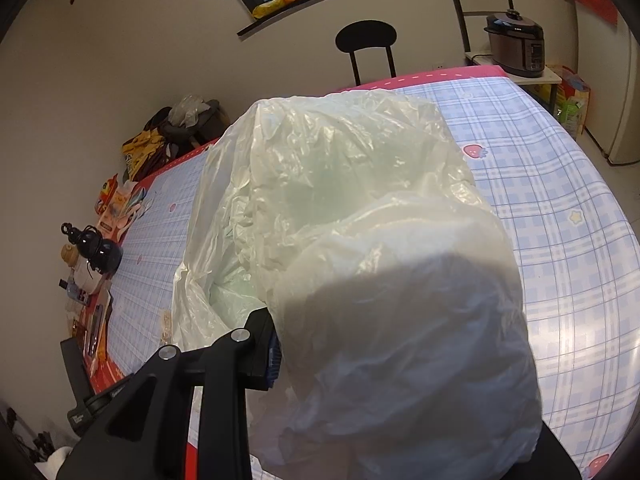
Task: Collect trash
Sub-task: 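Lift the plastic bag with the right tool while the left tool grasps the flower-printed plastic tray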
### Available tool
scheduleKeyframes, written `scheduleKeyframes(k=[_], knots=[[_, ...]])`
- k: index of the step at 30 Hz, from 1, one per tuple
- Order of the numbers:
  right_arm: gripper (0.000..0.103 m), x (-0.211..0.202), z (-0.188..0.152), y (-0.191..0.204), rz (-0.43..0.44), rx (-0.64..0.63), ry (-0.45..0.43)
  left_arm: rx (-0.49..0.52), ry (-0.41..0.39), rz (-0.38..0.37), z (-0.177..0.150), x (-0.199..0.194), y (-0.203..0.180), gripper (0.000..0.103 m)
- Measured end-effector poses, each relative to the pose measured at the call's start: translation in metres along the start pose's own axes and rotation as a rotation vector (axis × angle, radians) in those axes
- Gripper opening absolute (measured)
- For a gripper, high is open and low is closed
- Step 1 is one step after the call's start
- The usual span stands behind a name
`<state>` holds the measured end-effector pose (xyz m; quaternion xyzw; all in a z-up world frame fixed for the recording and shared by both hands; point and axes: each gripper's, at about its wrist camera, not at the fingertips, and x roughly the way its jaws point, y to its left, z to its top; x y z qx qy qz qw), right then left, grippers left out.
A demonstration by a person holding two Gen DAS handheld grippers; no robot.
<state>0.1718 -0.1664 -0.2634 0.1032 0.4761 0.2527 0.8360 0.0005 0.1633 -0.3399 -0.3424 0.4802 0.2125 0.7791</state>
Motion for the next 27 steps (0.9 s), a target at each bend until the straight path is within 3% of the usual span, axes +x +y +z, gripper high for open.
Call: scheduleKeyframes(k=[3, 5, 8, 13, 15, 17, 19, 22, 27], knots=[[0.032, -0.001, 0.0, 0.0, -0.001, -0.002, 0.0, 0.002, -0.007, 0.045, 0.004, 0.003, -0.005, 0.073], [0.032, -0.002, -0.001, -0.002, -0.003, 0.004, -0.001, -0.006, 0.004, 0.095, 0.006, 0.005, -0.008, 0.082], [0.032, -0.005, -0.002, -0.007, -0.006, 0.015, -0.006, -0.058, 0.017, 0.161, 0.006, 0.005, -0.006, 0.082], [0.032, -0.011, -0.004, -0.01, -0.008, 0.024, -0.017, -0.086, 0.028, 0.2, 0.007, 0.006, -0.004, 0.08], [0.032, -0.014, -0.006, -0.012, -0.009, 0.03, -0.022, -0.09, 0.025, 0.214, 0.008, 0.007, -0.005, 0.074], [0.032, -0.017, -0.007, -0.014, -0.01, 0.036, -0.027, -0.076, 0.013, 0.158, 0.011, 0.006, -0.009, 0.046], [0.032, -0.019, -0.007, -0.015, -0.012, 0.04, -0.032, -0.062, 0.021, 0.099, 0.014, 0.01, -0.014, 0.027], [0.032, -0.023, -0.007, -0.017, -0.015, 0.045, -0.04, -0.017, 0.014, 0.092, 0.017, 0.012, -0.022, 0.025], [0.032, -0.028, -0.008, -0.02, -0.022, 0.05, -0.047, 0.09, 0.015, 0.019, 0.027, 0.023, -0.038, 0.023]])
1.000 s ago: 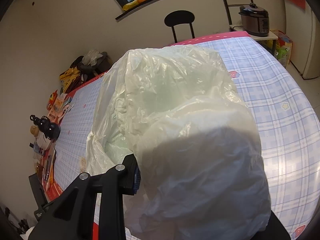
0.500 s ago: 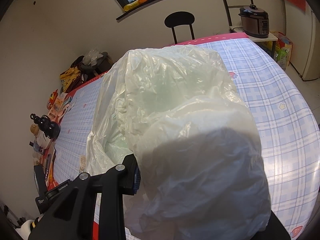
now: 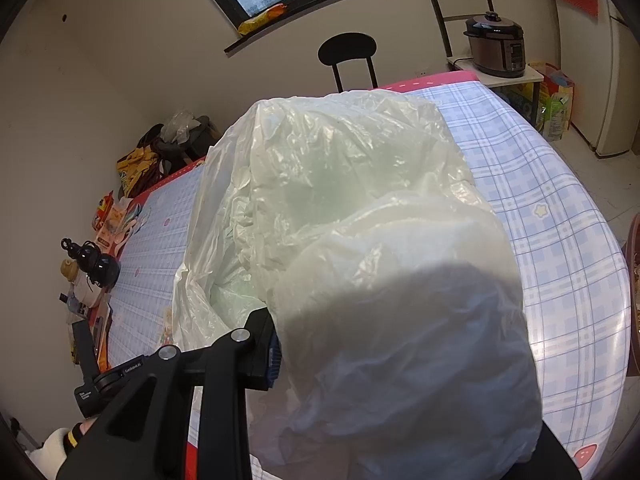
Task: Collect trash
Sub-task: 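Lift the plastic bag with the right tool while the left tool grasps the flower-printed plastic tray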
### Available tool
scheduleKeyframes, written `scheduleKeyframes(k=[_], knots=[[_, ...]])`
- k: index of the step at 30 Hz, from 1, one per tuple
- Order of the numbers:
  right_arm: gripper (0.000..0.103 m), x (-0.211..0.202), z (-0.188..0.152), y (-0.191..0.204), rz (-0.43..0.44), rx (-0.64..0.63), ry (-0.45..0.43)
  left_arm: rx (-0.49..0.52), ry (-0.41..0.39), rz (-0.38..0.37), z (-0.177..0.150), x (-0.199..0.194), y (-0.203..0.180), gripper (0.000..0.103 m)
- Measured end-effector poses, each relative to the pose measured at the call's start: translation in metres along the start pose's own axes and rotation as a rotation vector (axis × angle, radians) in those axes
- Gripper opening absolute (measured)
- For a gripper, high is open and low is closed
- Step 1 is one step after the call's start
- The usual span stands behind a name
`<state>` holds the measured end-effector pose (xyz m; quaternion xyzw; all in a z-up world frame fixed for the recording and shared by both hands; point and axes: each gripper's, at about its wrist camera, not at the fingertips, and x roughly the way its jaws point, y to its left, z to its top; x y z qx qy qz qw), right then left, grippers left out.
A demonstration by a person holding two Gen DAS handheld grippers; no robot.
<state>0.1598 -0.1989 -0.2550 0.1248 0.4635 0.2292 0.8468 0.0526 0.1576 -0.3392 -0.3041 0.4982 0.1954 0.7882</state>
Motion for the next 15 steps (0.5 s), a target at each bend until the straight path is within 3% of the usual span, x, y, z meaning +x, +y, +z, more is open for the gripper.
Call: scheduleKeyframes(k=[6, 8, 13, 15], knots=[[0.032, -0.001, -0.004, 0.001, -0.011, 0.009, 0.003, 0.283, 0.0, -0.111, 0.012, 0.018, -0.034, 0.022], [0.032, -0.001, -0.005, 0.001, -0.01, 0.007, 0.002, 0.342, -0.01, -0.115, 0.014, 0.021, -0.038, 0.03], [0.032, -0.003, -0.006, 0.003, -0.01, 0.003, -0.002, 0.206, -0.017, -0.118, 0.017, 0.014, -0.027, 0.049], [0.032, -0.002, -0.007, 0.001, -0.01, 0.011, 0.001, 0.147, -0.034, -0.063, 0.009, 0.009, -0.02, 0.05]])
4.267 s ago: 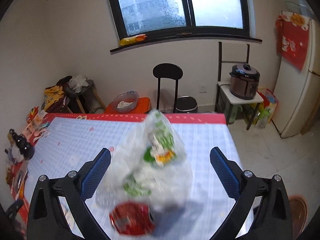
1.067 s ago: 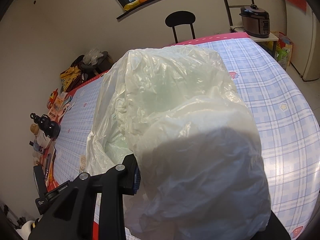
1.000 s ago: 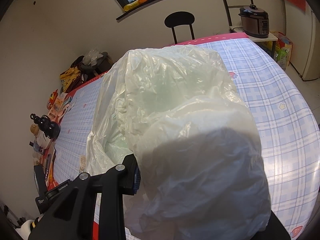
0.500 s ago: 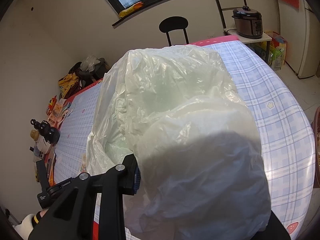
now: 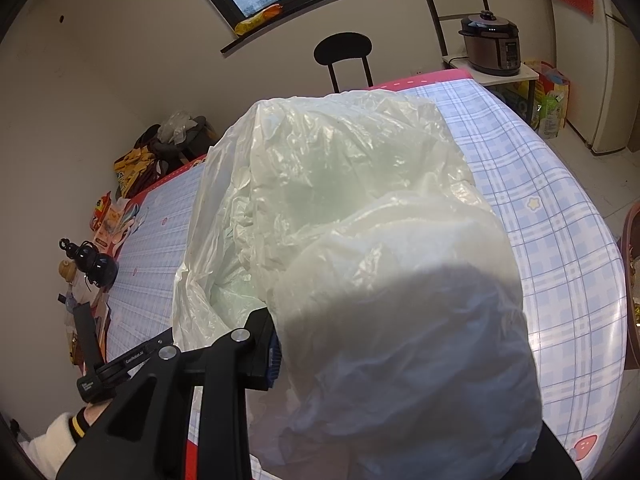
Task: Collect trash
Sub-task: 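Lift the plastic bag with the right tool while the left tool grasps the flower-printed plastic tray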
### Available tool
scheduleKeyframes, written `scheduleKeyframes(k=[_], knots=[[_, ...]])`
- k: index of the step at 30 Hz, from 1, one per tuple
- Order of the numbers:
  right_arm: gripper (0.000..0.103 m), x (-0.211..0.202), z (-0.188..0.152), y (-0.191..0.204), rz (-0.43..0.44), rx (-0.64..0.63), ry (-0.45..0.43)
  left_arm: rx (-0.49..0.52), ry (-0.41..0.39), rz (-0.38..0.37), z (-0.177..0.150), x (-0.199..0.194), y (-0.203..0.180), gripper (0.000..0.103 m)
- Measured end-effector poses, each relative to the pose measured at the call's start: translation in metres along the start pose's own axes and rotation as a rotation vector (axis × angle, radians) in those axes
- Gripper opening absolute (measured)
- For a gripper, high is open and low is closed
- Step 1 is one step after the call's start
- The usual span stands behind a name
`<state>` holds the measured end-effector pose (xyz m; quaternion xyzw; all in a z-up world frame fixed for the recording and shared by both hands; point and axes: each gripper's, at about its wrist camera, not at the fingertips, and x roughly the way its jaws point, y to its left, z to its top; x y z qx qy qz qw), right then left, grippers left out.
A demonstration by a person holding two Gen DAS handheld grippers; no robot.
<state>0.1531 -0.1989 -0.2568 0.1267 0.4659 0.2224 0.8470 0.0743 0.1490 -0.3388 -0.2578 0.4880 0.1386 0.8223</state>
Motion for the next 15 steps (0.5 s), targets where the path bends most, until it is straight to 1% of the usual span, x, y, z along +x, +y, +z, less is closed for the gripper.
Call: scheduleKeyframes(k=[1, 2, 3, 6, 8, 11, 12, 14, 15], knots=[[0.032, 0.001, 0.0, 0.0, 0.0, 0.003, 0.001, -0.052, 0.008, 0.022, -0.003, 0.0, 0.004, 0.049], [0.032, 0.002, 0.0, 0.0, 0.002, 0.008, 0.003, -0.092, -0.007, 0.026, -0.005, -0.001, 0.006, 0.049], [0.032, 0.002, 0.001, -0.001, 0.005, 0.01, 0.005, -0.121, -0.017, 0.047, -0.005, 0.0, 0.004, 0.048], [0.032, 0.003, 0.002, 0.004, 0.011, -0.01, 0.01, -0.136, -0.017, 0.104, -0.004, 0.005, -0.005, 0.048], [0.032, 0.001, 0.004, 0.005, 0.015, -0.019, 0.007, -0.154, -0.016, 0.128, -0.002, 0.008, -0.009, 0.05], [0.032, -0.004, 0.003, 0.003, 0.012, -0.02, 0.003, -0.2, -0.017, 0.13, 0.001, 0.009, -0.009, 0.051], [0.032, -0.006, 0.004, -0.001, 0.009, -0.02, 0.003, -0.197, -0.018, 0.129, 0.0, 0.009, -0.01, 0.051], [0.032, -0.009, 0.004, -0.006, 0.001, -0.012, 0.0, -0.161, -0.024, 0.146, 0.002, 0.012, -0.016, 0.041], [0.032, -0.01, 0.004, -0.008, -0.002, -0.006, -0.001, -0.141, -0.031, 0.155, 0.003, 0.009, -0.017, 0.041]])
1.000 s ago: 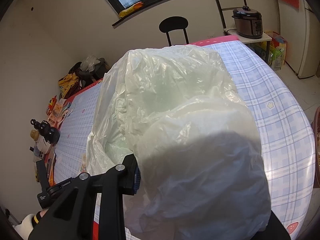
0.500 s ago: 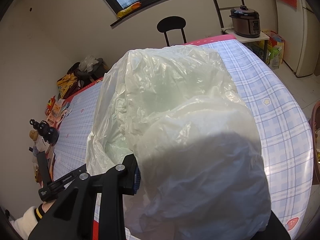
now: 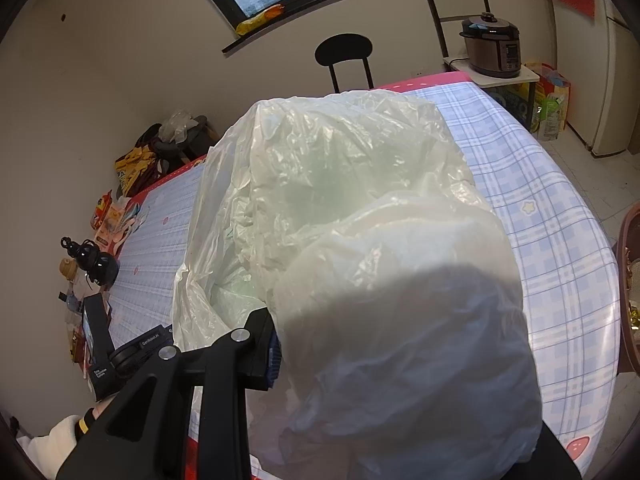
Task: Collect trash
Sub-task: 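Lift the plastic bag with the right tool while the left tool grasps the flower-printed plastic tray, then lift the tray with the left tool while the right tool carries the bag toward the bin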
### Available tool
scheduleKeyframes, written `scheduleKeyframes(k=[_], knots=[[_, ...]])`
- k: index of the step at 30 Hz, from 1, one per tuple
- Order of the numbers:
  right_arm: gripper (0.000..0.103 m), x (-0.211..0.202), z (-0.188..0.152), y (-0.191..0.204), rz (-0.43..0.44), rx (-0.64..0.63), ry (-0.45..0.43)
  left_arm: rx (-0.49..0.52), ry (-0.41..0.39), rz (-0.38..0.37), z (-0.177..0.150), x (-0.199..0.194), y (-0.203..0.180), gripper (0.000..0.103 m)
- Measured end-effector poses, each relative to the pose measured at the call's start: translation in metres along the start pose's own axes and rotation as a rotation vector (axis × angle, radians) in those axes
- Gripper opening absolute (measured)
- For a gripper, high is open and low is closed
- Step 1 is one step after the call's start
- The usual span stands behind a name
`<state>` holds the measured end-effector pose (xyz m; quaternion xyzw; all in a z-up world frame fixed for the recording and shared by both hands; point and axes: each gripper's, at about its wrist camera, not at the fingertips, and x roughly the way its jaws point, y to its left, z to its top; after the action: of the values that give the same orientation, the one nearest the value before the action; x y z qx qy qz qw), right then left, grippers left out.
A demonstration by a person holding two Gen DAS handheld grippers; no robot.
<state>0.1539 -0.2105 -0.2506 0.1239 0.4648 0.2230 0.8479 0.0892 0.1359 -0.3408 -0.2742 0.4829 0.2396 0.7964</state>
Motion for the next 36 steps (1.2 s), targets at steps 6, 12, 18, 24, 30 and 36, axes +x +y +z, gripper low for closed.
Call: scheduleKeyframes(k=[6, 12, 18, 24, 30, 36], knots=[[0.032, -0.005, -0.002, -0.007, -0.006, 0.023, -0.008, 0.05, -0.02, 0.008, -0.001, 0.002, -0.008, 0.039], [0.032, -0.012, 0.0, -0.005, -0.003, 0.021, -0.029, 0.075, -0.016, -0.077, 0.009, -0.002, -0.006, 0.012], [0.032, -0.015, 0.0, -0.004, 0.0, 0.022, -0.038, 0.081, -0.02, -0.118, 0.008, -0.007, 0.018, 0.012], [0.032, -0.021, 0.003, 0.002, 0.008, 0.003, -0.048, 0.115, -0.075, -0.155, 0.008, -0.033, 0.033, 0.012], [0.032, -0.028, 0.004, 0.004, 0.016, -0.006, -0.065, 0.158, -0.164, -0.192, 0.013, -0.081, 0.034, 0.012], [0.032, -0.04, 0.001, 0.003, 0.027, -0.002, -0.088, 0.21, -0.246, -0.247, 0.016, -0.131, 0.015, 0.012]])
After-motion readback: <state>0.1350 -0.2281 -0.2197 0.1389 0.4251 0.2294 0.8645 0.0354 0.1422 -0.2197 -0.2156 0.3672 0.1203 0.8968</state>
